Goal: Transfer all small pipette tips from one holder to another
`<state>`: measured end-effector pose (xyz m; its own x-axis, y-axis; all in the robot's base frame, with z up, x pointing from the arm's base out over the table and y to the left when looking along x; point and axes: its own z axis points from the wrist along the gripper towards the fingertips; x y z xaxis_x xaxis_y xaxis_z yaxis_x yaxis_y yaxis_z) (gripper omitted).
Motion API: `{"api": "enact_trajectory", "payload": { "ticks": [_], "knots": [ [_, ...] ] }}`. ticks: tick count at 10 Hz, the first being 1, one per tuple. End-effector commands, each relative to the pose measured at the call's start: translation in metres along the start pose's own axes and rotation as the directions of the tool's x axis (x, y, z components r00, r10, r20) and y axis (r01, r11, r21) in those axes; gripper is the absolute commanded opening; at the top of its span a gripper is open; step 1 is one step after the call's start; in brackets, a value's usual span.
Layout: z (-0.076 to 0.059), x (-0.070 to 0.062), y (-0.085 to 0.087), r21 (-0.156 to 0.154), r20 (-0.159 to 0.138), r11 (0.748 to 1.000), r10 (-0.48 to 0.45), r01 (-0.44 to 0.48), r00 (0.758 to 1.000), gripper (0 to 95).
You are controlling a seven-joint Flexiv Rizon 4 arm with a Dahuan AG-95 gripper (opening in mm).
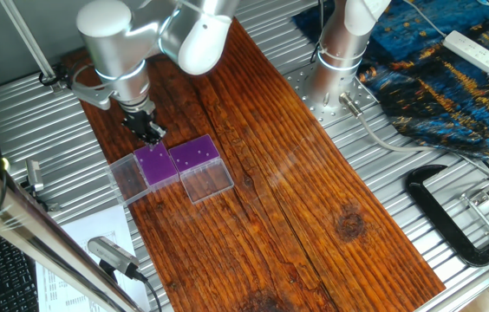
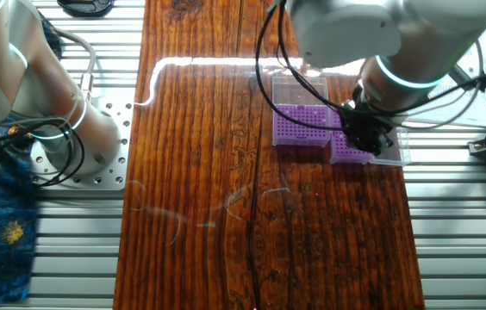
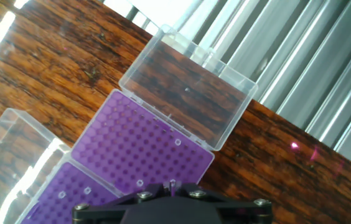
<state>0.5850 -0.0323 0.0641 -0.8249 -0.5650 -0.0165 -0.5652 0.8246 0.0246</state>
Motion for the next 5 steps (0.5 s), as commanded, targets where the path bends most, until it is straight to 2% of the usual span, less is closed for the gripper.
{"api": "enact_trajectory", "payload": {
  "ticks": [1, 5],
  "knots": [
    [0.0004, -0.0001, -0.0012, -0.002, 0.004, 1.000, -0.008, 0.008, 1.000, 19.0],
    [0.0029, -0.0011, -0.0017, -0.006, 0.001, 1.000, -0.012, 0.012, 1.000, 19.0]
  ]
}}
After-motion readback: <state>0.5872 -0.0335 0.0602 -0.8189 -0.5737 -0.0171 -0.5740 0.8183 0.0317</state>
